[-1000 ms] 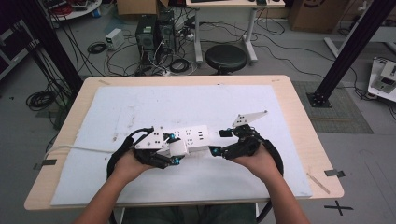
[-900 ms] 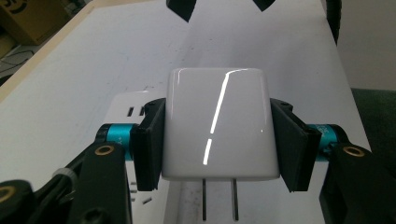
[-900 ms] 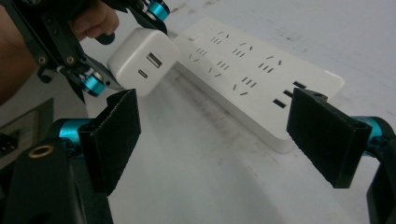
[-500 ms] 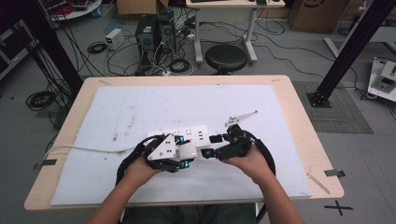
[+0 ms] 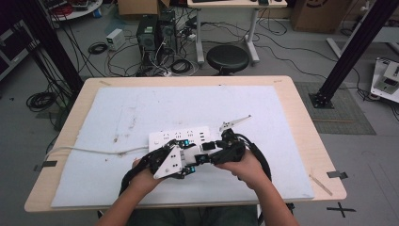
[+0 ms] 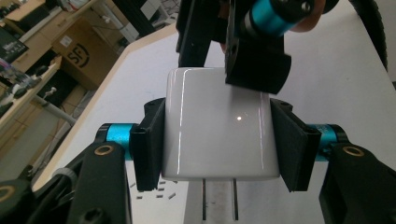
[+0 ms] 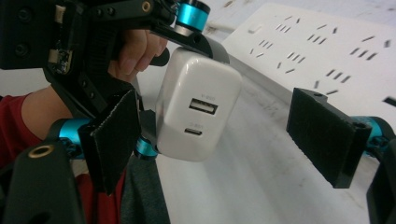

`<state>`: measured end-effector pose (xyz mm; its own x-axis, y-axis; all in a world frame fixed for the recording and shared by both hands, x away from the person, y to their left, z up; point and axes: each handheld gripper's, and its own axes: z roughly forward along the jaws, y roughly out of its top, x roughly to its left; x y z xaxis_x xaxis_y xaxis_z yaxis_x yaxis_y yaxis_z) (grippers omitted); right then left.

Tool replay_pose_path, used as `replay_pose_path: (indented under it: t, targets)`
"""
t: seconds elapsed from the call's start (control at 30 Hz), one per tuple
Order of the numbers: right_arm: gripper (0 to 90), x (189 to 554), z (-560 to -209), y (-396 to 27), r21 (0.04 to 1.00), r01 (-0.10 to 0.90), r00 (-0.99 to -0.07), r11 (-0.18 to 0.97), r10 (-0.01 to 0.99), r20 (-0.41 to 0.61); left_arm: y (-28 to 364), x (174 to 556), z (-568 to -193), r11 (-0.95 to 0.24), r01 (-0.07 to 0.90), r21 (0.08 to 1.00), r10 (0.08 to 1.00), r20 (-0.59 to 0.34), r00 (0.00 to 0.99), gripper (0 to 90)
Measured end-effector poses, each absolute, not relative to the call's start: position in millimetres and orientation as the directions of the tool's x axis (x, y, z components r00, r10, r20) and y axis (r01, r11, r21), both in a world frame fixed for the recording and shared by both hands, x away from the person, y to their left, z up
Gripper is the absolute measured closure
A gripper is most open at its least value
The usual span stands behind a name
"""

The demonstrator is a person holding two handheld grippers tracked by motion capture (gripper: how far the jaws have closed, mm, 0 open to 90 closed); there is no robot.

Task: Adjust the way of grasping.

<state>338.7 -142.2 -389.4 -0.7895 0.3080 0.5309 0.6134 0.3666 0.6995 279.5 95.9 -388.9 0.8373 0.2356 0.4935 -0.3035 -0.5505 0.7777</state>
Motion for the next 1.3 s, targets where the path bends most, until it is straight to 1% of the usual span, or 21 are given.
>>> replay_pose_path:
  t: [0.13, 0.27, 0.53, 0.63, 0.8, 1.07, 1.13, 1.17, 1.2, 1.23, 1.3]
  targets:
    - [20.8, 339.6, -392.2, -138.4, 0.69, 0.631, -0.776, 0.354, 0.289, 0.561, 94.3, 277.8, -389.2, -0.552, -0.314, 0.773, 0.241, 0.508, 0.827, 42.5]
    - [30.6, 340.8, -393.5, -137.9, 0.693, 0.644, -0.765, 0.324, 0.261, 0.589, 93.9, 277.2, -388.7, -0.549, -0.309, 0.777, 0.246, 0.504, 0.828, 42.5]
    - [43.4, 340.8, -395.6, -134.6, 0.699, 0.648, -0.761, 0.302, 0.213, 0.613, 92.5, 276.2, -388.8, -0.549, -0.32, 0.772, 0.248, 0.516, 0.82, 42.5]
    - [47.1, 340.9, -396.9, -133.8, 0.699, 0.65, -0.759, 0.298, 0.206, 0.617, 92.5, 275.7, -388.6, -0.549, -0.325, 0.77, 0.25, 0.522, 0.815, 42.5]
    - [55.7, 339.9, -399.4, -132.2, 0.703, 0.647, -0.761, 0.294, 0.194, 0.619, 92.5, 274.8, -389.1, -0.546, -0.326, 0.772, 0.256, 0.524, 0.812, 42.5]
    - [60.6, 340.7, -400.1, -134.1, 0.679, 0.669, -0.74, 0.302, 0.184, 0.647, 89.8, 273.1, -389.2, -0.562, -0.349, 0.75, 0.237, 0.55, 0.801, 42.1]
    - [62.8, 340.7, -399.2, -135.1, 0.661, 0.689, -0.72, 0.297, 0.181, 0.67, 89.4, 275.4, -389.3, -0.556, -0.326, 0.764, 0.239, 0.523, 0.818, 41.4]
    - [63.1, 340.6, -399.0, -135.1, 0.669, 0.682, -0.728, 0.297, 0.181, 0.661, 89.2, 276.8, -389.4, -0.552, -0.312, 0.773, 0.249, 0.51, 0.824, 40.8]
    - [63.3, 340.0, -397.7, -135.4, 0.673, 0.676, -0.734, 0.301, 0.191, 0.652, 89.6, 278.5, -388.6, -0.547, -0.29, 0.786, 0.266, 0.491, 0.829, 36.7]
    - [63.4, 340.1, -396.6, -136.1, 0.671, 0.675, -0.735, 0.306, 0.206, 0.646, 90.4, 279.2, -388.0, -0.543, -0.273, 0.794, 0.279, 0.478, 0.833, 30.0]
    - [63.4, 340.2, -395.0, -139.1, 0.682, 0.669, -0.743, 0.297, 0.233, 0.628, 93.2, 280.1, -386.2, -0.533, -0.251, 0.808, 0.305, 0.46, 0.834, 23.9]
